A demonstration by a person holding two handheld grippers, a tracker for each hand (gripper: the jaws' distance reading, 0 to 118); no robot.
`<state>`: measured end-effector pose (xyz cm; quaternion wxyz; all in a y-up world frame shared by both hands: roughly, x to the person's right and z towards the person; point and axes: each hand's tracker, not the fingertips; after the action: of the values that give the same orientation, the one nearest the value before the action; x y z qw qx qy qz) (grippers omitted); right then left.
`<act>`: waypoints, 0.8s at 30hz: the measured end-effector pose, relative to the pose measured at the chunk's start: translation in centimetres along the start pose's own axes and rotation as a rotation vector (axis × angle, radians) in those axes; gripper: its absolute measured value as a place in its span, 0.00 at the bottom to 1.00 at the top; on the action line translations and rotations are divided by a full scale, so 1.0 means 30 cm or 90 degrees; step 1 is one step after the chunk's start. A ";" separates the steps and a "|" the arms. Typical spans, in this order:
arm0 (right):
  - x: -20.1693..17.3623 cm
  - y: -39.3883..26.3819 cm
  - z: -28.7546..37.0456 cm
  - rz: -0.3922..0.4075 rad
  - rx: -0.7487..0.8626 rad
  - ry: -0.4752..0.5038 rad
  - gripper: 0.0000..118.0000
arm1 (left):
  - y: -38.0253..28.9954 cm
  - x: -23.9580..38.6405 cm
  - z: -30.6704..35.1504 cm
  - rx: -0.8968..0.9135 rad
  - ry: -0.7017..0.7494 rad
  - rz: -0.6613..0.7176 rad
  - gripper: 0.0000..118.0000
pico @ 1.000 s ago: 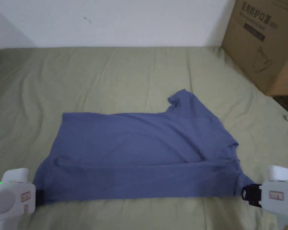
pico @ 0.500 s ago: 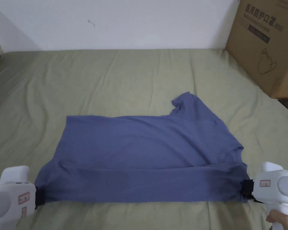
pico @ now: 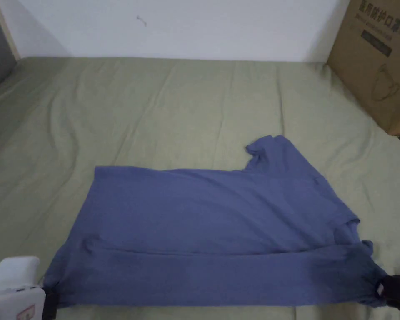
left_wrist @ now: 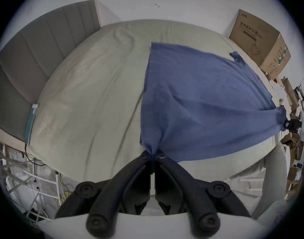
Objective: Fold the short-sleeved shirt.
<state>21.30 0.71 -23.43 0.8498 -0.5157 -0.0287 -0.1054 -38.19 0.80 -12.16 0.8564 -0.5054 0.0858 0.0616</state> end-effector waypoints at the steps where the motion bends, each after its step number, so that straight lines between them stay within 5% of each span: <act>1: 0.014 -0.026 -0.023 -0.003 -0.012 -0.004 0.07 | -0.019 -0.006 -0.022 -0.019 0.000 0.002 0.01; 3: 0.023 -0.058 -0.051 -0.022 -0.023 0.000 0.11 | -0.031 -0.017 -0.039 -0.024 -0.009 0.022 0.04; 4: 0.024 -0.064 -0.056 -0.025 -0.023 0.002 0.22 | -0.036 -0.024 -0.044 -0.008 -0.013 0.034 0.12; 5: 0.017 -0.062 -0.047 -0.022 -0.025 -0.004 0.46 | -0.027 -0.033 -0.040 -0.007 -0.014 0.052 0.37; 6: 0.010 -0.057 -0.035 -0.008 -0.020 -0.014 0.58 | -0.013 -0.039 -0.032 -0.011 -0.014 0.064 0.64; 7: 0.004 -0.047 -0.024 0.011 -0.014 -0.024 0.59 | -0.006 -0.046 -0.024 -0.002 0.004 0.064 0.81; 8: -0.005 -0.031 -0.006 0.031 -0.001 -0.034 0.59 | 0.004 -0.044 -0.006 0.007 0.010 0.064 0.86; 11: -0.035 0.040 0.044 0.055 0.034 -0.031 0.59 | 0.061 -0.058 0.036 0.059 0.010 0.087 0.80; 12: -0.052 0.068 0.062 0.063 0.052 -0.012 0.58 | 0.083 -0.050 0.043 0.058 0.003 0.088 0.68; 14: -0.096 0.116 0.095 0.067 0.070 0.023 0.50 | 0.129 -0.042 0.045 0.069 -0.019 0.082 0.24; 16: -0.138 0.154 0.100 0.080 0.090 0.035 0.44 | 0.162 0.002 0.045 0.082 -0.024 0.066 0.14; 17: -0.153 0.164 0.097 0.076 0.098 0.030 0.09 | 0.173 0.017 0.029 0.083 -0.028 0.055 0.00; 18: -0.165 0.168 0.081 0.052 0.107 0.029 0.00 | 0.187 0.023 0.013 0.088 -0.027 0.042 0.00; 20: -0.169 0.178 0.031 0.039 0.066 0.094 0.00 | 0.202 0.055 -0.035 0.061 -0.055 0.017 0.00; 24: -0.222 0.237 -0.067 0.075 0.053 0.056 0.00 | 0.248 0.066 -0.096 0.048 -0.038 0.030 0.00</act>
<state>16.18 3.10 -31.59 0.8757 -0.4755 0.0349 -0.0763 -37.93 1.91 -20.30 0.8752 -0.4686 0.0747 0.0935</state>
